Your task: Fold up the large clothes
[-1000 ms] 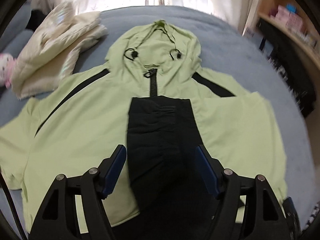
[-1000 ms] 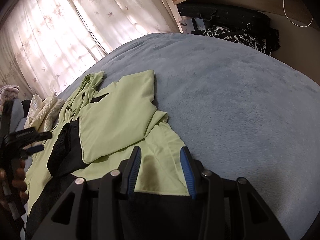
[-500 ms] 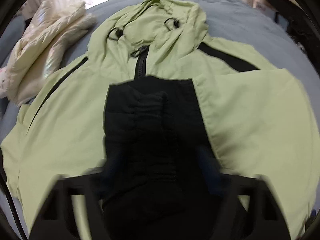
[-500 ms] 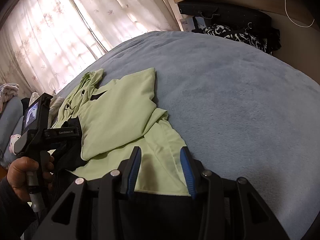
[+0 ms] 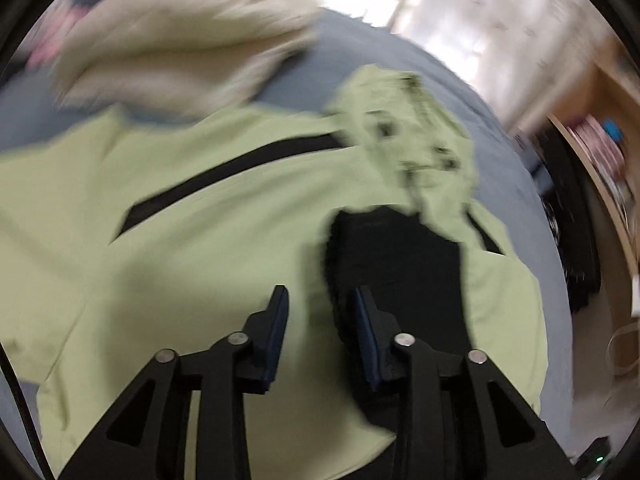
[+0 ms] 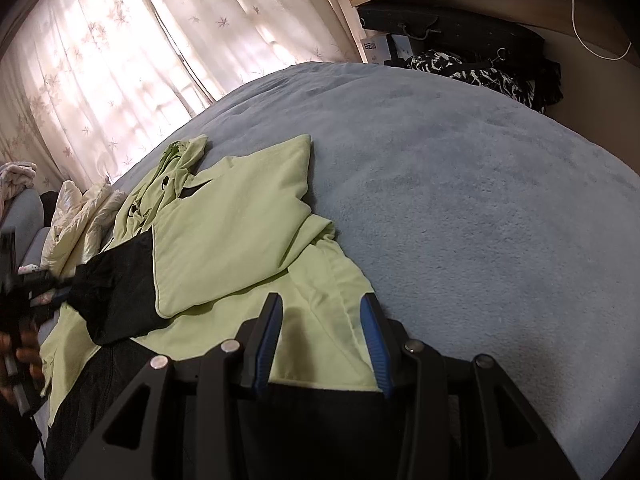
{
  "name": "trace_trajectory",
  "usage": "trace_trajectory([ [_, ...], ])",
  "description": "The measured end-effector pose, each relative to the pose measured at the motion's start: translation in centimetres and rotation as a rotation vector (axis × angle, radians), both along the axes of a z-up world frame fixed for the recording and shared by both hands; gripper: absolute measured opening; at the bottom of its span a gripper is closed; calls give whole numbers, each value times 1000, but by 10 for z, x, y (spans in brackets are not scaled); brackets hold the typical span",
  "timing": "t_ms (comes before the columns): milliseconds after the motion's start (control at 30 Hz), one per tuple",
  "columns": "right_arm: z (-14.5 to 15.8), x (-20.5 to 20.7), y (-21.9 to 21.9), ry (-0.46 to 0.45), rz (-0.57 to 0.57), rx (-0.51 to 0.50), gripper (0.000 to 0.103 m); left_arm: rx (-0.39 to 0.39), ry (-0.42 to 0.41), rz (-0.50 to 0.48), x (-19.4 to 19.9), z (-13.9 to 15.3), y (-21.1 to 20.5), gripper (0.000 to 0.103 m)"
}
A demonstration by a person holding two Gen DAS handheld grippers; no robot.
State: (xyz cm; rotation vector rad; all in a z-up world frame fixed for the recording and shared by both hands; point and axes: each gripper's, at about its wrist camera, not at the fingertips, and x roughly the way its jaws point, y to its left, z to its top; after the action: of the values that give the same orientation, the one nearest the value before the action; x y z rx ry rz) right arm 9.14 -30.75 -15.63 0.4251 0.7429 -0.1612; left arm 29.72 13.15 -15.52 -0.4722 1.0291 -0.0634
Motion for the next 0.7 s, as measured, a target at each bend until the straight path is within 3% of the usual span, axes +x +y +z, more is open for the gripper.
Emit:
trace_trajectory([
  [67,1,1,1,4,4,-8,41,-53,45,40,-11,-15,25,33],
  [167,4,3,4,15,16,-23,41,-108,36,30,-20,-19,38,35],
  [233,9,5,6,27,30,-28,41,-133,14,-6,-20,-15,35,50],
  [300,19,9,9,32,65,-6,41,-144,-14,-41,-11,-11,30,57],
  [333,24,11,11,35,79,2,41,-143,-29,-61,-9,-8,24,58],
  [467,58,34,16,30,174,22,63,-92,-36,-149,6,-2,-1,60],
  [600,78,75,6,41,213,45,63,-42,7,-178,23,-14,-16,60],
  [700,75,123,-6,71,232,13,63,-32,17,-185,33,-21,-21,60],
])
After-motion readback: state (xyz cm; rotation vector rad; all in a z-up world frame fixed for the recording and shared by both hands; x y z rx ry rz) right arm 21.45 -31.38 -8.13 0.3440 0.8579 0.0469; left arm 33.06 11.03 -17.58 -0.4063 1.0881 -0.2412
